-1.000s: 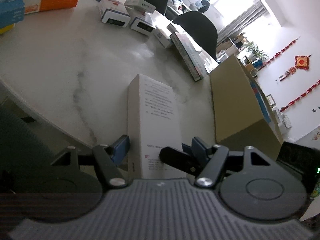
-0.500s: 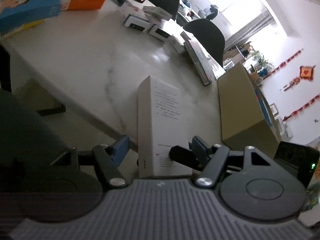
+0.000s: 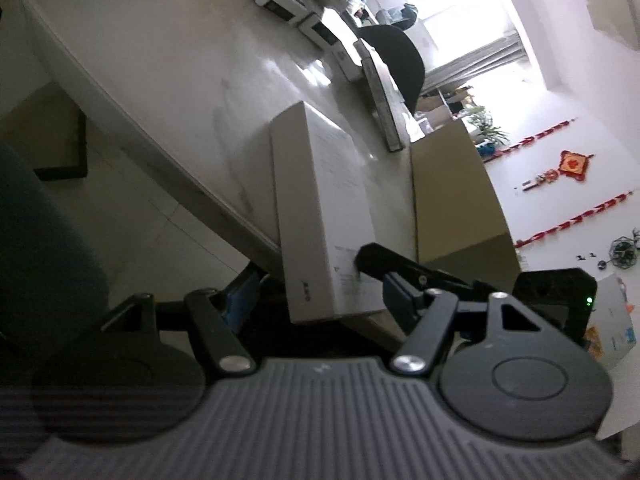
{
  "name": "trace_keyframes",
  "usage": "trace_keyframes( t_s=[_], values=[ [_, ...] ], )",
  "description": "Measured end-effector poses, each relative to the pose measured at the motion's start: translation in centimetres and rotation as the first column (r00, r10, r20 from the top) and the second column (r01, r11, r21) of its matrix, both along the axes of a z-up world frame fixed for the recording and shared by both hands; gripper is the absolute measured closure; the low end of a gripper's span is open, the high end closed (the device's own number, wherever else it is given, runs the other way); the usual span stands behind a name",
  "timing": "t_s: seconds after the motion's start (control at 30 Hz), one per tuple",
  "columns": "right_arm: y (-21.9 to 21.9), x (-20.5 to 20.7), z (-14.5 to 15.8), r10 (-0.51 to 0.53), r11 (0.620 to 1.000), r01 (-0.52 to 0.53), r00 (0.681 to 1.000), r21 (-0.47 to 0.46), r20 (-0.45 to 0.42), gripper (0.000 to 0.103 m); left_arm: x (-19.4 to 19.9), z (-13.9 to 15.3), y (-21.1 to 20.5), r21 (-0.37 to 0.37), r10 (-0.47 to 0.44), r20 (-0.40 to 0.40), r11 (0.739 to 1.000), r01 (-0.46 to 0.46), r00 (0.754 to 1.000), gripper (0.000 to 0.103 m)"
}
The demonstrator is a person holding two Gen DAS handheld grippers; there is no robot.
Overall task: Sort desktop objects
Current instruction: 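Lift the white box with the left tool toward the cardboard box, then carry the white box over the cardboard box with the left tool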
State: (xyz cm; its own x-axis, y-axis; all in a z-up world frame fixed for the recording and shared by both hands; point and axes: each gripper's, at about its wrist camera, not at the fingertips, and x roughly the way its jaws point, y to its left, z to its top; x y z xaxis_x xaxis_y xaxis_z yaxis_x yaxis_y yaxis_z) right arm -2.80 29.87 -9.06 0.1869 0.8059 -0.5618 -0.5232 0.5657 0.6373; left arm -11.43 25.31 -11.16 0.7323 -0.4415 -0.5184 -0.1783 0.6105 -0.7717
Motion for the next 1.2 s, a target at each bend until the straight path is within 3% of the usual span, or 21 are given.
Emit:
trace_keyframes(
  t_s=[0.1, 0.33, 0.73, 0.93, 1.2],
  values=[
    [0.0, 0.2, -0.1, -0.007, 1.000, 0.007, 1.000, 0.005, -0.006, 0.061, 0.0, 0.2, -0.3, -0.007, -0.012, 0.021, 1.000, 0.012, 1.000, 0.044],
    [-0.1, 0.4, -0.3, -0.021, 1.000, 0.021, 1.000, 0.016, -0.012, 0.061, 0.1, 0.7, -0.7, 0.016, -0.007, 0.037, 1.000, 0.006, 0.999, 0.050],
    [-1.2, 1.1, 0.1, -0.049, 0.996, 0.051, 0.998, 0.077, -0.028, 0.060, 0.5, 4.8, -2.5, 0.209, -0.004, 0.072, 0.978, -0.011, 0.997, 0.055],
    [-1.7, 1.3, 0.3, -0.062, 0.995, 0.065, 0.997, 0.081, -0.035, 0.059, 1.3, 6.4, -4.5, 0.374, -0.010, 0.052, 0.927, -0.011, 0.999, 0.063],
    [-2.6, 1.5, 0.4, -0.080, 0.994, 0.083, 0.996, 0.067, -0.048, 0.060, 3.2, 8.3, -7.6, 0.567, -0.059, 0.011, 0.822, 0.042, 0.998, 0.064]
  ],
)
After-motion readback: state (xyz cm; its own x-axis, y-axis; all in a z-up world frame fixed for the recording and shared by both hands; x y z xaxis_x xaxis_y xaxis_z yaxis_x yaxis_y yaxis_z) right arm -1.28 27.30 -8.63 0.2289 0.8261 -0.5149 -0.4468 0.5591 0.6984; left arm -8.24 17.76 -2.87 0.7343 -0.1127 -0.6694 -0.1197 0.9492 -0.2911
